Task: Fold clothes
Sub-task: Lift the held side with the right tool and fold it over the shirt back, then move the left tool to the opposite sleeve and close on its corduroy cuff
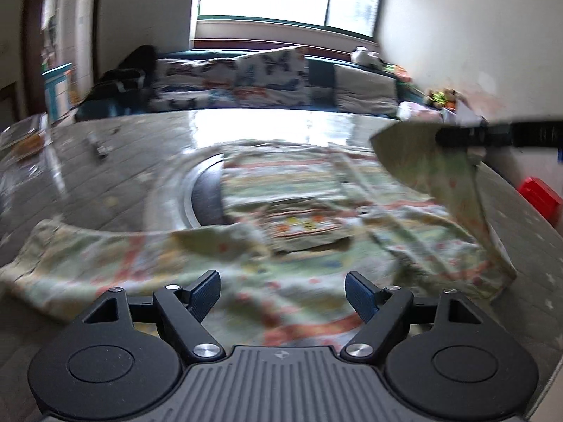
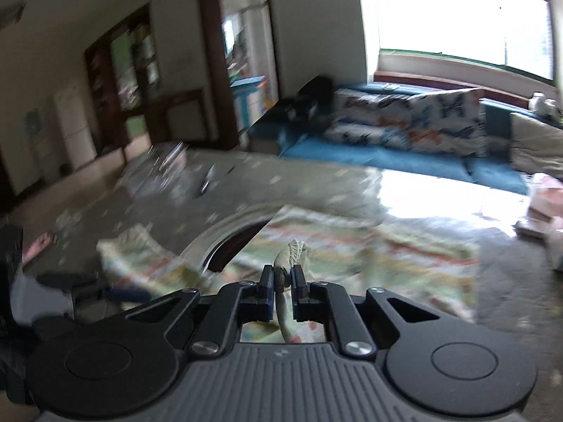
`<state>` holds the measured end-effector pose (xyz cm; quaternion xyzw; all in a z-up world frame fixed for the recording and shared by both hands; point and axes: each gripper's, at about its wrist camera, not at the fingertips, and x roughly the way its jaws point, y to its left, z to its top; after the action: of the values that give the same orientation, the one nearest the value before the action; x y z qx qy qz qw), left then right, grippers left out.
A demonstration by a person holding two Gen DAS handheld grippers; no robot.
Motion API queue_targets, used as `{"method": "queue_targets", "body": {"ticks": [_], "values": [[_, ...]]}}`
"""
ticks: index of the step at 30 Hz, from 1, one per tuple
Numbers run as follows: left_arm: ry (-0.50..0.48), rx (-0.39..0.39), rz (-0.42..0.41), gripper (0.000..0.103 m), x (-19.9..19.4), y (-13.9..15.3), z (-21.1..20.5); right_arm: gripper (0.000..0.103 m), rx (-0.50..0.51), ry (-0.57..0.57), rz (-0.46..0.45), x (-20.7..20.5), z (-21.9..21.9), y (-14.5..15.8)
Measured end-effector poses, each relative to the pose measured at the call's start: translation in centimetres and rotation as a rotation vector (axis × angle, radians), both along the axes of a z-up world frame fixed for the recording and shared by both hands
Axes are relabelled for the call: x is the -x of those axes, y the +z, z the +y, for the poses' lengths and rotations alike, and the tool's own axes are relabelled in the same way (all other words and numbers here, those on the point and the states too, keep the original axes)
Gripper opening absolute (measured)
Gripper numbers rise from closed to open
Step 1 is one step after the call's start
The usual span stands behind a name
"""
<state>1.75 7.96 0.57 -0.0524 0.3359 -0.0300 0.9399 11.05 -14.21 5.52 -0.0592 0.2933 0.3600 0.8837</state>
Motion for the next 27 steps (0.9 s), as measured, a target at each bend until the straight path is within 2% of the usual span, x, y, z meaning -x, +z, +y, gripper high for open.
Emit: {"method": "queue_targets", "body": {"ticks": [3, 5, 6, 9, 14, 18, 21, 27], "values": [[0.026, 0.008, 0.003, 0.081, 0.4, -0.2, 0.8, 0.01, 0.032, 0.047, 0.045, 1.0, 2.2, -1.6], [0.038, 0.014, 0.004, 0.081, 0.6, -0.3, 1.2, 0.014, 0.045, 0.081, 0.072, 1.4, 2.8, -2.5], [0.041, 0.017, 0.003, 0.081, 0.6, -0.2, 1.3, 0.02, 0.046, 0.093, 0.084, 1.5, 2.9, -2.7], [0.038, 0.018, -0.009, 0.081, 0.5, 0.1, 1.2, 0.021, 0.05, 0.119, 0.076, 2.4, 2.5, -2.5], [0.007, 0.022, -0.039, 0.08, 0.0, 0.9, 0.2, 0.021, 0.099, 0.07, 0.072, 1.8, -0.8, -2.1], [-0.048, 0.029, -0.05, 0.079, -0.6, 1.2, -1.6, 0.021, 0.174, 0.011, 0.099, 1.6, -4.2, -3.6], [-0.09, 0.028, -0.044, 0.078, -1.4, 1.1, -3.2, 0.021, 0.194, -0.037, 0.12, 1.5, -6.5, -4.7], [-0.166, 0.004, -0.022, 0.063, -3.1, 0.2, -6.3, 0.021, 0.22, -0.097, 0.17, 1.1, -9.3, -7.1]]}}
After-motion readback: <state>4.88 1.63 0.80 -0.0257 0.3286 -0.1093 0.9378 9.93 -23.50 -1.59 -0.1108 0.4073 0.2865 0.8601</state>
